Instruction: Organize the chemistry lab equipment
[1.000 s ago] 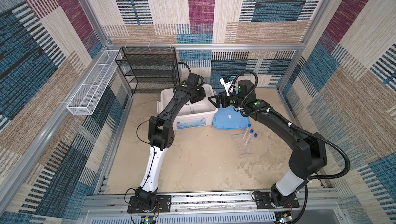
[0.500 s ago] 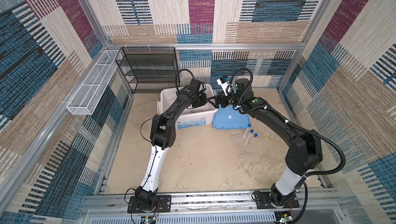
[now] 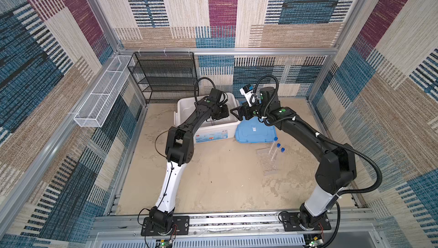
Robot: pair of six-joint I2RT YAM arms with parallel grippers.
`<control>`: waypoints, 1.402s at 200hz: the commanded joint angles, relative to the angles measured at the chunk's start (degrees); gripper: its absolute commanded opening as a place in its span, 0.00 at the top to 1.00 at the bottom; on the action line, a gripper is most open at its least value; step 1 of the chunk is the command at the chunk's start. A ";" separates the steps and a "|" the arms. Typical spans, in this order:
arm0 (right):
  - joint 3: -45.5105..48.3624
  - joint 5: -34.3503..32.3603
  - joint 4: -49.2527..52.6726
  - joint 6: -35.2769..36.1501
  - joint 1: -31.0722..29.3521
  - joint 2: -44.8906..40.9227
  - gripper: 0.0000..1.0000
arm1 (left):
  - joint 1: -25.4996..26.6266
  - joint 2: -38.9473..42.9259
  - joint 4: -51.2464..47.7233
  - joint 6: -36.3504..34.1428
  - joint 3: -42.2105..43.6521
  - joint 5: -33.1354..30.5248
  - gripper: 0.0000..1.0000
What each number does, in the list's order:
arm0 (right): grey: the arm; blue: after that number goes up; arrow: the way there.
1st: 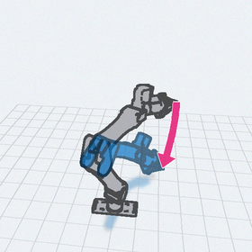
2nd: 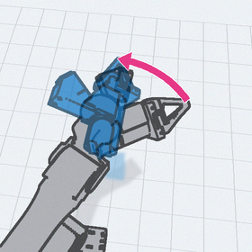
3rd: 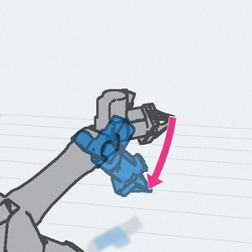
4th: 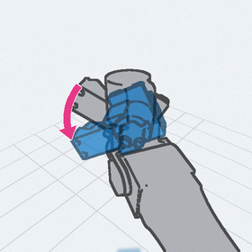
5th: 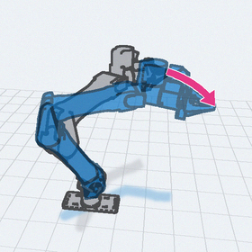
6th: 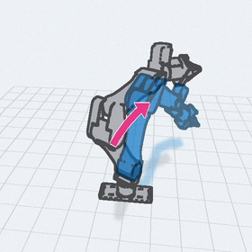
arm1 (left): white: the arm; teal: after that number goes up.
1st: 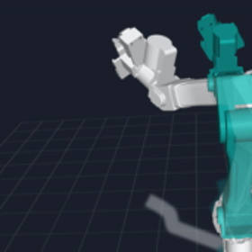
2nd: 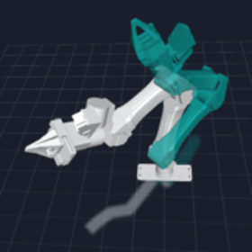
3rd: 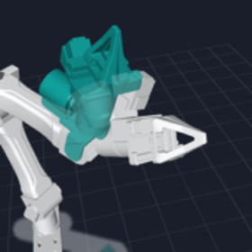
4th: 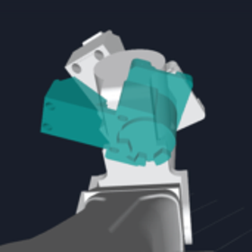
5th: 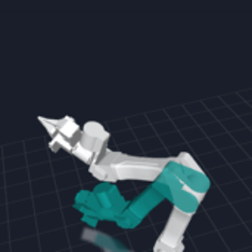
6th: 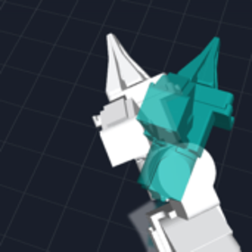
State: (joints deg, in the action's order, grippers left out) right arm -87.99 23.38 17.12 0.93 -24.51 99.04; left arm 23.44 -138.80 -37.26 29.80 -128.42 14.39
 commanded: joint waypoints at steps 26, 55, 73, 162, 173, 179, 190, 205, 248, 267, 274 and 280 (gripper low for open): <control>-2.45 -3.19 1.85 1.19 -0.10 -0.41 0.05 | 0.11 3.81 -0.10 -3.43 1.56 -4.39 0.47; -2.53 -4.68 2.49 1.20 -0.10 -1.99 0.03 | 0.07 7.37 0.21 -4.24 3.19 -5.78 0.34; -2.63 -7.02 3.17 1.33 -0.10 -3.40 0.00 | 0.00 10.72 1.05 -4.51 5.14 -5.98 0.26; 0.42 -14.37 4.85 -0.56 5.85 -8.51 0.01 | 0.43 39.61 8.87 -1.40 27.57 0.91 0.00; 0.62 -14.09 5.17 -0.97 7.13 -8.21 0.01 | 0.42 44.31 12.06 -0.09 33.10 1.68 0.00; 0.62 -14.15 5.36 -1.38 7.94 -7.94 0.01 | 0.50 46.77 13.32 0.73 35.80 1.63 0.00; 0.63 -13.77 5.68 -2.35 9.91 -7.11 0.01 | 0.56 50.87 14.90 1.46 40.14 1.77 0.00; 0.29 -12.88 6.50 -3.80 12.75 -5.37 0.01 | 0.55 54.88 15.08 1.70 44.03 2.90 0.01; 1.38 -15.47 6.73 -4.06 17.45 0.66 0.00 | 1.48 63.61 20.86 8.15 57.30 8.47 0.01; 2.84 -18.95 5.52 -1.99 18.05 3.33 0.05 | 2.28 64.83 23.11 10.19 62.19 10.05 0.01; 2.85 -19.83 5.69 -1.50 18.31 4.58 0.07 | 2.48 65.01 23.79 10.53 63.68 10.57 0.01; 2.82 -20.30 5.81 -1.01 18.67 5.84 0.11 | 2.46 65.09 24.21 10.96 64.83 10.79 0.00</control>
State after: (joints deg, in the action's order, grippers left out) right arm -85.52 7.27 23.86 -2.22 -6.68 101.89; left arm 25.56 -74.52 -18.20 36.64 -67.33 21.67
